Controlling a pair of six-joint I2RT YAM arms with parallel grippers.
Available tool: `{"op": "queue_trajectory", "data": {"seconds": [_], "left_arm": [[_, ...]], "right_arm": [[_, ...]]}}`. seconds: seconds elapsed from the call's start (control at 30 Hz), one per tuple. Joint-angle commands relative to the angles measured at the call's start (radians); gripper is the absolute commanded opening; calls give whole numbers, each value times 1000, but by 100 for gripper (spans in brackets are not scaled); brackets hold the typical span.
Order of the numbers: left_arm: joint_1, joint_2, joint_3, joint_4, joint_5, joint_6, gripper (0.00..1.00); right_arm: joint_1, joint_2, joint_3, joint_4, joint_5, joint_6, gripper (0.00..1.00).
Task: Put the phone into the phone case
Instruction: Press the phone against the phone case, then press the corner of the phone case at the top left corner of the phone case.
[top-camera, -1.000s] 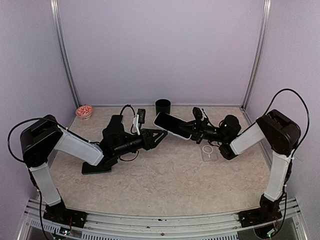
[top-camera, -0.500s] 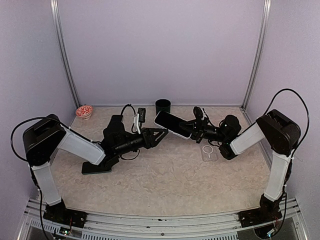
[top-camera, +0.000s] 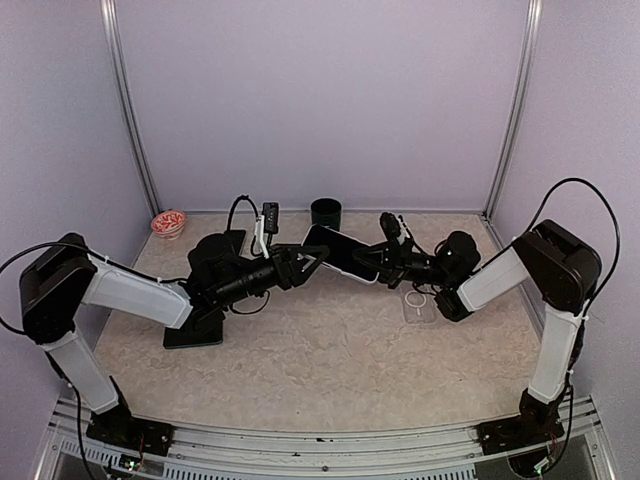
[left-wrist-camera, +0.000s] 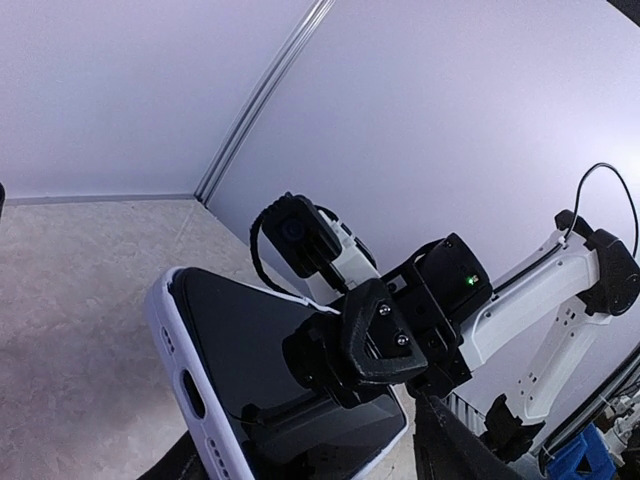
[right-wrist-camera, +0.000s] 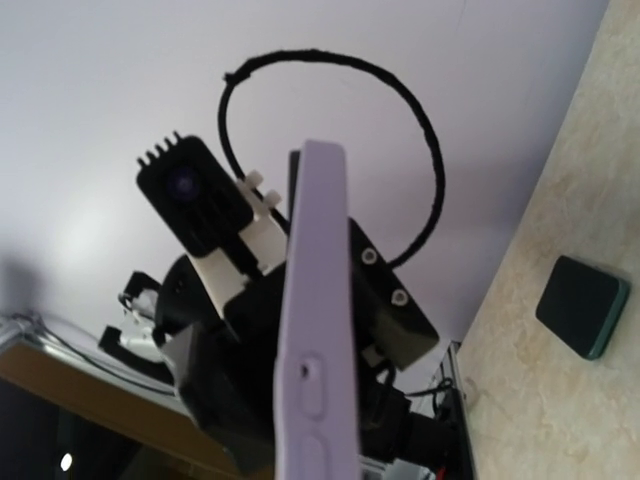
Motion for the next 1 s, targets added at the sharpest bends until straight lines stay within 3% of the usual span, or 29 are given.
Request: {"op": "queue_trajectory", "data": {"seconds": [0.0,0.3,0.43,0.63,0.83,0.97], "left_arm": [[2,-112,-5,58,-40,26,59],[19,-185,-89,-50,-78,48,75],[55,-236,-116,-100,-77,39,79],[124,-254,-98,-190,48,12,81],[145,-194,-60,-241,194,9,86],[144,-140,-63,-172,271,-21,89]], "right_arm": [[10,-23,-9,-142,-77,-84,1],[-19,-78,-4,-231,-98,-153,1],[-34,-129,34,-456,-122,-316,1],[-39,-215,127,-842,-131,-638,2],[-40,-247,165,-964,-166,-781,2],[-41,-258,171,-1019,-191,-849,2]]}}
